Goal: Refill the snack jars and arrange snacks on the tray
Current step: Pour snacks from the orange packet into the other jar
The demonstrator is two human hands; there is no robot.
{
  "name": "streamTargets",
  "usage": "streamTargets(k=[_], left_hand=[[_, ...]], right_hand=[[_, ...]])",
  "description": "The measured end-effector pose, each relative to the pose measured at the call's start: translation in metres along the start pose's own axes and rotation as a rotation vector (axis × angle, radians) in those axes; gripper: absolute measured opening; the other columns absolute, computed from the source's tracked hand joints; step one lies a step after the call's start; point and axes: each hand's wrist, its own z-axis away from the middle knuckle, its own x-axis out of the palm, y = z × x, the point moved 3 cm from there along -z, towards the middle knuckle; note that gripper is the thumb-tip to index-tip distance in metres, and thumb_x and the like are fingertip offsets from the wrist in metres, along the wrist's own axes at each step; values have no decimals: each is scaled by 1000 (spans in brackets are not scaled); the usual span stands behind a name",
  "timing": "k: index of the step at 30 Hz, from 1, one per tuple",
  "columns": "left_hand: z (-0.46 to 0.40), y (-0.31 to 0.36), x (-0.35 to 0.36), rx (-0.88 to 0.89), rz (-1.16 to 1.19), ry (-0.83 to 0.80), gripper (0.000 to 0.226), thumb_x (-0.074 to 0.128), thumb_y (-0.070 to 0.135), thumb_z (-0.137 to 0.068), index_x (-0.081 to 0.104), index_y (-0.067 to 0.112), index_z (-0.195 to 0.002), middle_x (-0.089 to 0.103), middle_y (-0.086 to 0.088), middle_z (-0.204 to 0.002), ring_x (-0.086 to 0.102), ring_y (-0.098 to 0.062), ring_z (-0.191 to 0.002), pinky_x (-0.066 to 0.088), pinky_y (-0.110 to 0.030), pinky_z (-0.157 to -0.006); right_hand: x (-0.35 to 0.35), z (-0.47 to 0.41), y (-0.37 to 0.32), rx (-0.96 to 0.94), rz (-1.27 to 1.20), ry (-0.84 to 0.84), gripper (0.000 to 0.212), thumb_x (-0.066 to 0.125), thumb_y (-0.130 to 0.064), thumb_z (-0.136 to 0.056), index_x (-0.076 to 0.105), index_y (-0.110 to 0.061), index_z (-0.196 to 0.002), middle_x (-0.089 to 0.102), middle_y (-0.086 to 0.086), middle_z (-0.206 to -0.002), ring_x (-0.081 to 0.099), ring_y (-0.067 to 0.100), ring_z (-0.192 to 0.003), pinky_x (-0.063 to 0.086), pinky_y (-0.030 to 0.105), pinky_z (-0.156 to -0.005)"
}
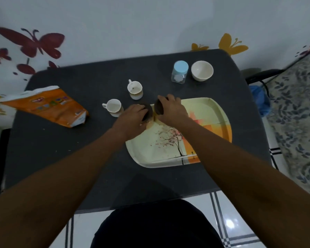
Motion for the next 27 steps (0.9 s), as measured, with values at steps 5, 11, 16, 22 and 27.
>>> streamTargets(k=[5, 11, 16, 22, 27], left_hand=[[-2, 1, -3, 8, -58, 2, 50, 62, 11, -91, 58, 7, -141, 55, -12, -146, 47, -32, -135, 38, -43, -114], [-4, 3, -4, 46, -102, 35, 46, 63, 16, -93, 60, 14, -139, 59, -5, -143, 50, -29, -130, 44, -41, -102], [5, -9, -19, 44, 94, 97, 46, 66, 27, -95, 60, 16, -139, 61, -5, -139, 52, -28, -127, 43, -43, -107], [42, -74, -99, -29, 70, 495, 35, 61, 16, -97, 67, 9, -130, 64, -15, -132, 58, -34, -122, 45, -48, -104], [102, -155, -159, -185, -87, 696, 34, 61, 24, -97, 66, 16, -130, 62, -8, -136, 51, -28, -128, 36, -47, -108]], right_hand=[[1, 1, 1, 26, -46, -40, 86, 72, -37, -84, 26, -27, -155, 30, 10, -152, 36, 38, -134, 49, 49, -99], [-1, 4, -1, 93, -65, -80, 83, 69, -40, -88, 24, -28, -157, 20, 10, -164, 29, 39, -145, 39, 53, -112], [-18, 9, -28, 40, -83, 202, 56, 57, -44, -97, 45, -23, -148, 42, 7, -155, 31, 29, -147, 30, 52, -116], [-49, -9, -128, -205, -231, 433, 34, 57, -39, -101, 65, -17, -125, 65, 4, -128, 56, 23, -122, 42, 36, -105], [-47, -18, -236, -427, -360, 442, 32, 60, -23, -100, 65, -8, -127, 65, 12, -127, 58, 31, -120, 46, 42, -103]])
